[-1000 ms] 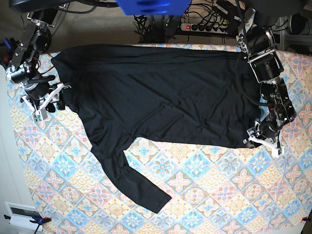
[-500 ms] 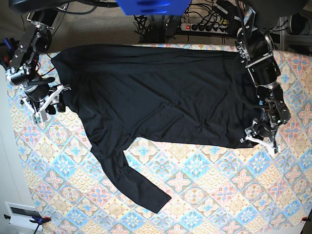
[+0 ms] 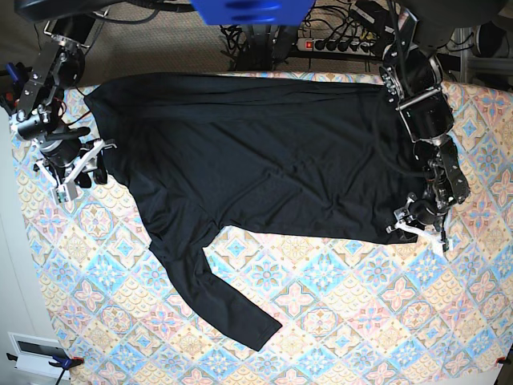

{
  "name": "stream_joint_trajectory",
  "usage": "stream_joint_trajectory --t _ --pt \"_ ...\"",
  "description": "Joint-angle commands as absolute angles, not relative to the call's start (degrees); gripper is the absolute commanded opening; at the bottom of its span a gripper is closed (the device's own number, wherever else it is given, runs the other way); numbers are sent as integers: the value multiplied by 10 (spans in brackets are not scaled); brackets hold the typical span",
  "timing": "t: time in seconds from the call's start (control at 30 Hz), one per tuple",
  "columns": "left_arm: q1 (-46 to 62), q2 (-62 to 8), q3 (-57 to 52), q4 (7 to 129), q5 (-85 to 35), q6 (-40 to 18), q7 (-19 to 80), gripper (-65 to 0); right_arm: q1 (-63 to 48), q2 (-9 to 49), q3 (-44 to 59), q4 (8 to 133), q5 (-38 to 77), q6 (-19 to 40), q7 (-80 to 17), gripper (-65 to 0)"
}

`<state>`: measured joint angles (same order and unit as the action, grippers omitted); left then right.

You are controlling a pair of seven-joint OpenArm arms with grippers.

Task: Layout the t-shirt on the table in an organized manner, then fold the t-shirt properly
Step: 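Release the edge and move both grippers to the shirt's side edges, then grasp the side edges with both grippers and fold them toward the collar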

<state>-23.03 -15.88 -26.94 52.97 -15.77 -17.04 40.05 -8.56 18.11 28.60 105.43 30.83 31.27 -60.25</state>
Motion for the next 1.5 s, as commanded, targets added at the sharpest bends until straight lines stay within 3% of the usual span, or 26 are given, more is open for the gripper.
stream_joint_trajectory --t 0.0,0.53,0.67,0.73,1.0,1.27,1.47 --pt "-246 -181 -271 541 -171 -170 386 -374 -80 191 290 1064 317 314 -592 -440" --pt "-213 -175 -266 537 -177 -170 391 -375 -80 191 290 1068 317 314 -594 -440" --pt "-207 -173 -224 538 -196 -176 435 -383 -80 191 290 1066 317 314 -595 -440" --pt "-206 -177 -186 538 -233 -176 444 -413 -80 191 289 1065 317 314 -595 -440" --pt "-205 -193 -155 541 -308 -172 430 -650 -80 192 271 1062 317 314 -595 -439" --pt "-205 -210 -156 547 -314 -172 422 -650 -27 205 180 1040 316 314 -591 -439" --pt "-183 -218 -156 628 -314 -172 426 -650 24 205 171 959 266 314 -590 -410"
